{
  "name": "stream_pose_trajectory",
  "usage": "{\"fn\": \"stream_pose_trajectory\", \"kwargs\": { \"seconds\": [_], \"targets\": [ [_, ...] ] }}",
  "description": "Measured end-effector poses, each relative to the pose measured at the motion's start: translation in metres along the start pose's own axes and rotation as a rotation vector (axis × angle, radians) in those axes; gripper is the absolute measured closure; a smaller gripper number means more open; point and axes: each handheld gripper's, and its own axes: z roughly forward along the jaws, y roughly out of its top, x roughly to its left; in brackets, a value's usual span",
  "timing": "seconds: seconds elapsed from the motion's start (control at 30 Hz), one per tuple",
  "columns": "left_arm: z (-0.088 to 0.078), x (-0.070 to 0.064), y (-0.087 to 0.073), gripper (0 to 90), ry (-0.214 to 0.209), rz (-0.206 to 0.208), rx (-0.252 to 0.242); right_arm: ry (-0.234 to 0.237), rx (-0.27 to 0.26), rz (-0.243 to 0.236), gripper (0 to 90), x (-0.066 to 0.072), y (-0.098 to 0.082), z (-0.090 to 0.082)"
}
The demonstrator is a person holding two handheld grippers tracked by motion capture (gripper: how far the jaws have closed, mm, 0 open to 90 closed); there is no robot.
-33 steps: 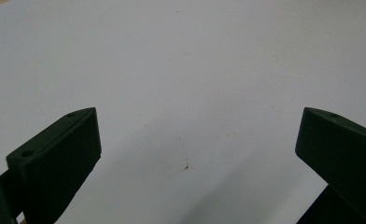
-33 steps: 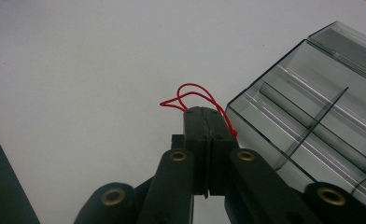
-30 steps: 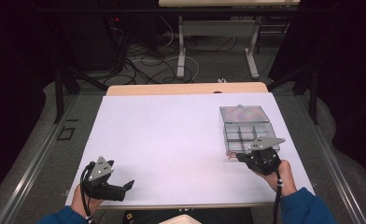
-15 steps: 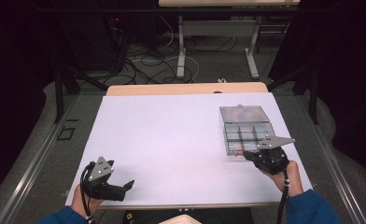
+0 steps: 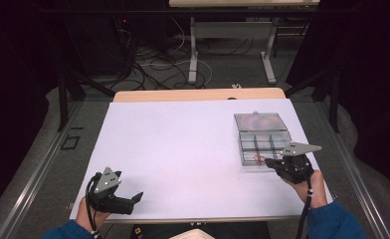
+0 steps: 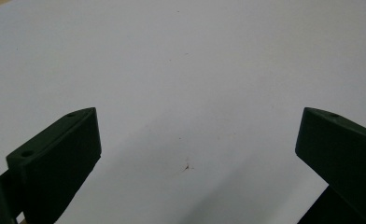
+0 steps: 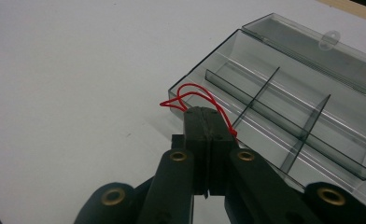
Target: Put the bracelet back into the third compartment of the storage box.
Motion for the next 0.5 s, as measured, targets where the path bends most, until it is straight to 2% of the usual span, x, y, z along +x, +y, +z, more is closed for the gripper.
{"fn": "stream_pose_trajectory", "kwargs": {
  "seconds": [0.5],
  "targets": [
    [0.0, 0.0, 0.0, 0.2, 0.002, -0.001, 0.002, -0.072, 0.0, 0.034, 90.0, -0.014, -0.002, -0.003]
  ]
}}
